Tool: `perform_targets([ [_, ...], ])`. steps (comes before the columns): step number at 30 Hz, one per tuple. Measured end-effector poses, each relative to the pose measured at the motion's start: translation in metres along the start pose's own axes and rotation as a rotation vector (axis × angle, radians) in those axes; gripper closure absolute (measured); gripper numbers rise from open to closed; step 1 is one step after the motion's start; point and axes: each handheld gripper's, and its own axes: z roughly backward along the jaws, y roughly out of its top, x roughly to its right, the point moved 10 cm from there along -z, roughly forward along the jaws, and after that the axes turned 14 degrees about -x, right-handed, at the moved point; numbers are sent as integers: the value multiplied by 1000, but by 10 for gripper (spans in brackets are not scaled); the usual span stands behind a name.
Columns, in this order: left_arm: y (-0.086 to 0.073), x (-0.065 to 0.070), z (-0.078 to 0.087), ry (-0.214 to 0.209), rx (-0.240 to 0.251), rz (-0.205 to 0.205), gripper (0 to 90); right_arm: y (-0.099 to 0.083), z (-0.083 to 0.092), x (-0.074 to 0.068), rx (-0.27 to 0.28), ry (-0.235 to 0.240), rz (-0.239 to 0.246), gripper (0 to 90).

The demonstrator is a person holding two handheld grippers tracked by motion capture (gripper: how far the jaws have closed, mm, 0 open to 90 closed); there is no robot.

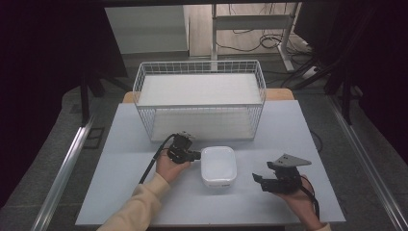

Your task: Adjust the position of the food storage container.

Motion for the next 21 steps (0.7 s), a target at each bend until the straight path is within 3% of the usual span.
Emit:
perform_targets([
  [5,-8,-4,18,31,32,-24,900,4,3,-1,27,18,-19,263],
  [8,-17,-7,33,49,76,-4,845,6,5,-1,43,28,-27,263],
  [11,-25,-6,49,51,126,20,665,6,6,-2,49,33,-29,261],
  [14,-34,-4,61,59,145,31,502,7,6,-2,57,35,-28,255],
  [19,-44,0,66,47,147,44,359,9,5,-3,66,45,-23,245],
  [21,-48,1,67,42,143,42,349,9,5,-3,66,45,-23,245],
])
